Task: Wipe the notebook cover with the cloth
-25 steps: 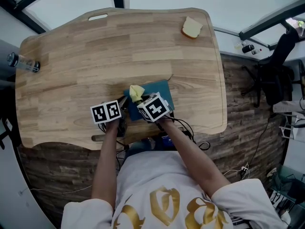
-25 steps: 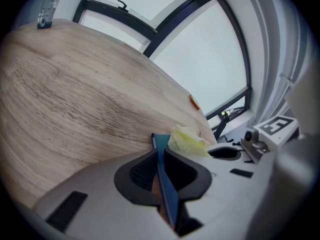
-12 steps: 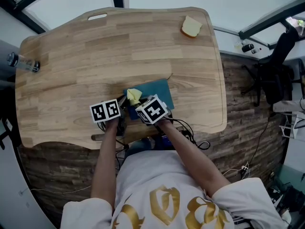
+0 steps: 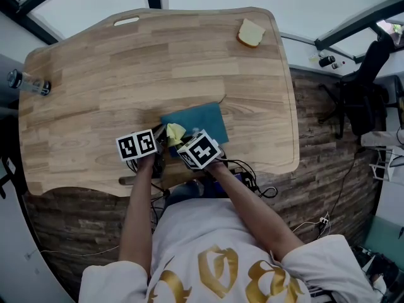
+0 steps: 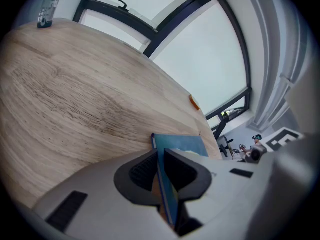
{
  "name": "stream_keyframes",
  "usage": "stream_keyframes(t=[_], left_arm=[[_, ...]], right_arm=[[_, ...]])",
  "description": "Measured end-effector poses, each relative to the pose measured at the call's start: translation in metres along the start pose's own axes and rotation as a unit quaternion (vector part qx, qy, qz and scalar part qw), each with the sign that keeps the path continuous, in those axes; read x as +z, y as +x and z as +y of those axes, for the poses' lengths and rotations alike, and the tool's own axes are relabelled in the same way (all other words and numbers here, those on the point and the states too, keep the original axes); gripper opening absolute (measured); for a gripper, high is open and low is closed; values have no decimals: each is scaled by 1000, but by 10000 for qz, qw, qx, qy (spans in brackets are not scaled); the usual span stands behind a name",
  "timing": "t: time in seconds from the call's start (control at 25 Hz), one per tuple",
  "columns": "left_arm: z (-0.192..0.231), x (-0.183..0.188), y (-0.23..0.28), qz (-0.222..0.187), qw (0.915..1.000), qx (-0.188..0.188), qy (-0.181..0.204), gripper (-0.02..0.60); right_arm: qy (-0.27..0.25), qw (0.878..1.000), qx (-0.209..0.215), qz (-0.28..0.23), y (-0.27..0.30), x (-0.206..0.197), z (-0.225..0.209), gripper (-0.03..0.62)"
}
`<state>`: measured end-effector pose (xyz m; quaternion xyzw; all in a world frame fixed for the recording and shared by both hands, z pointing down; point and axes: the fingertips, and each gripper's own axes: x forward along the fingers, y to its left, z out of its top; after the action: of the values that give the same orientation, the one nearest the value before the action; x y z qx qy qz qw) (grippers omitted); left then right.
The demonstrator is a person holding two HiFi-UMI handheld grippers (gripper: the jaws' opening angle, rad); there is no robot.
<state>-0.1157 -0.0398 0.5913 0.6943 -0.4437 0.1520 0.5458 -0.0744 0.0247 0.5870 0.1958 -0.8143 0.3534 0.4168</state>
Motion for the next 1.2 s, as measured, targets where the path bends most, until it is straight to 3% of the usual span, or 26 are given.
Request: stream_keyframes(t=[0.52,1.2], left_arm=[[1,0,-1,-31,10000,50,63,51],[0,-1,-1,-45,9999,65,75,51]], right_arm=[[4,10000,-15,42,-12,-23,-6,38],[590,9975,-295,-268,-44,-37,-51,38]])
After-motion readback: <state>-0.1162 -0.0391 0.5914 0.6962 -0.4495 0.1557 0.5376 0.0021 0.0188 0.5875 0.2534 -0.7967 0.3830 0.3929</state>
